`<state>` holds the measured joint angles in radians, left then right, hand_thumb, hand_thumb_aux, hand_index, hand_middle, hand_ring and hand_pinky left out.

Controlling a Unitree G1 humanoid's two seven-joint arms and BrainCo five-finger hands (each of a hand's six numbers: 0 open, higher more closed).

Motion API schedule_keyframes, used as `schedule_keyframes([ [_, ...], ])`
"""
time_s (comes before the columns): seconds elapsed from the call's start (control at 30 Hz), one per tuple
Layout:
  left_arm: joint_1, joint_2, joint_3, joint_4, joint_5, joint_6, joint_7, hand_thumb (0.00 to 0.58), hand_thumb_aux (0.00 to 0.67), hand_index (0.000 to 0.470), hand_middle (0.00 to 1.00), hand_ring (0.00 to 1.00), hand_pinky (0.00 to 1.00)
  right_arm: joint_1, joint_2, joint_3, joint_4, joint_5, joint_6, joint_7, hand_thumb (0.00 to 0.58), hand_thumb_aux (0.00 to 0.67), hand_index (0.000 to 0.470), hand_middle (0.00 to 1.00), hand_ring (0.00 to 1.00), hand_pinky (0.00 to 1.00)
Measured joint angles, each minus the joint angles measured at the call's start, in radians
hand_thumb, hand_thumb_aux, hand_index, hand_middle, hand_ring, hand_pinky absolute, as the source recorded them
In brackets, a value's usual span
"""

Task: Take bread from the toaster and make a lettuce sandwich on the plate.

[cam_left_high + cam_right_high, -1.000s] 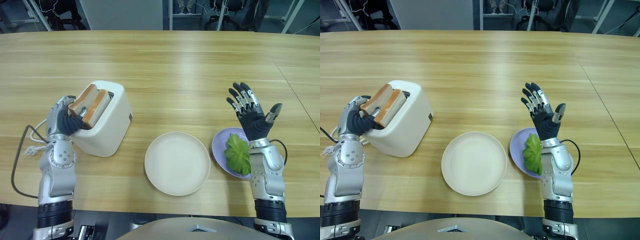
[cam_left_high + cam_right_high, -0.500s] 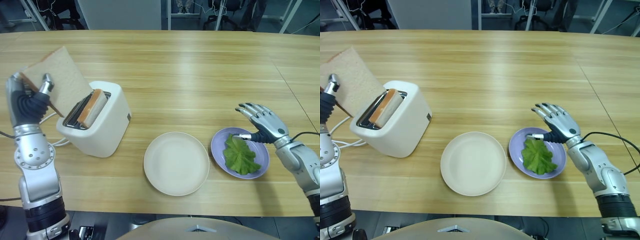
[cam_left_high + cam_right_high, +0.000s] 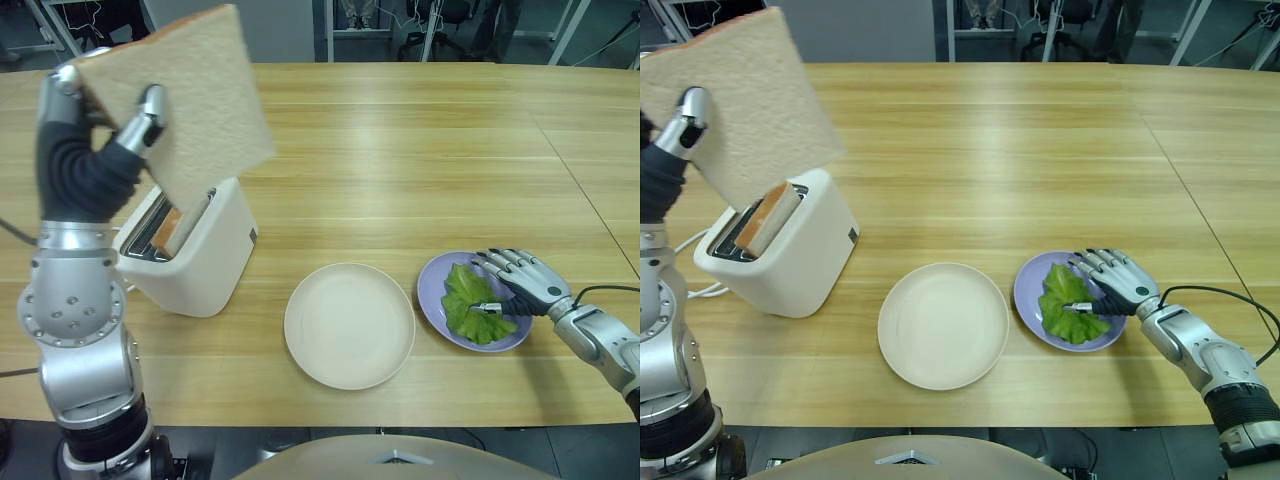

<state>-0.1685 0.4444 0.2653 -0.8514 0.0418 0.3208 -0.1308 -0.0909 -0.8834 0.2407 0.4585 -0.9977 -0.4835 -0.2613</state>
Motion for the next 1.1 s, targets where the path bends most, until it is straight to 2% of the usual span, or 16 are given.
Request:
schedule_keyframes([
  [0.03,-0.004,-0.001,-0.010,-0.011,-0.010,0.021,-0.007,0.580,0.670,0.460,1.00,1.00,1.00,-0.007,-0.002,0.009,0.008,-0.001,-0.004,-0.004,0.548,0.512,0.352,0.00,0.00,0.00],
  [0.07,-0.018,-0.007,-0.021,-0.019,-0.023,0.048,-0.014,0.580,0.670,0.460,1.00,1.00,1.00,-0.018,-0.006,0.025,0.024,-0.004,-0.008,-0.006,0.575,0.610,0.419,0.00,0.00,0.00],
  [0.1,-0.027,-0.009,-0.028,-0.025,-0.033,0.068,-0.017,0.580,0.670,0.460,1.00,1.00,1.00,-0.024,-0.007,0.035,0.029,-0.008,-0.010,-0.010,0.580,0.670,0.460,0.00,0.00,0.00],
  [0.37,-0.109,-0.030,-0.066,-0.062,-0.099,0.190,-0.037,0.580,0.670,0.460,1.00,1.00,1.00,-0.062,-0.021,0.083,0.067,-0.007,-0.036,-0.024,0.580,0.670,0.460,0.00,0.00,0.00],
  [0.5,-0.103,-0.033,-0.098,-0.061,-0.116,0.224,-0.050,0.580,0.670,0.460,1.00,1.00,1.00,-0.066,-0.024,0.092,0.077,-0.005,-0.043,-0.027,0.580,0.670,0.460,0.00,0.00,0.00],
  [0.6,-0.043,-0.031,-0.166,-0.037,-0.117,0.232,-0.077,0.580,0.670,0.460,1.00,1.00,1.00,-0.067,-0.024,0.095,0.076,0.014,-0.053,-0.029,0.580,0.670,0.460,0.00,0.00,0.00],
  [0.73,0.104,0.007,-0.348,0.087,-0.079,0.201,-0.144,0.580,0.670,0.460,1.00,1.00,1.00,-0.066,-0.023,0.080,0.031,0.058,-0.059,-0.033,0.580,0.670,0.460,0.00,0.00,0.00],
  [0.87,0.218,0.048,-0.503,0.259,0.000,0.122,-0.187,0.580,0.670,0.460,1.00,1.00,1.00,-0.062,-0.028,0.040,-0.043,0.099,-0.051,-0.029,0.580,0.670,0.460,0.00,0.00,0.00],
  [1.1,0.304,0.043,-0.627,0.460,0.084,0.038,-0.210,0.580,0.670,0.460,1.00,1.00,1.00,-0.019,-0.046,0.001,-0.117,0.134,-0.037,0.014,0.580,0.670,0.460,0.00,0.00,0.00],
])
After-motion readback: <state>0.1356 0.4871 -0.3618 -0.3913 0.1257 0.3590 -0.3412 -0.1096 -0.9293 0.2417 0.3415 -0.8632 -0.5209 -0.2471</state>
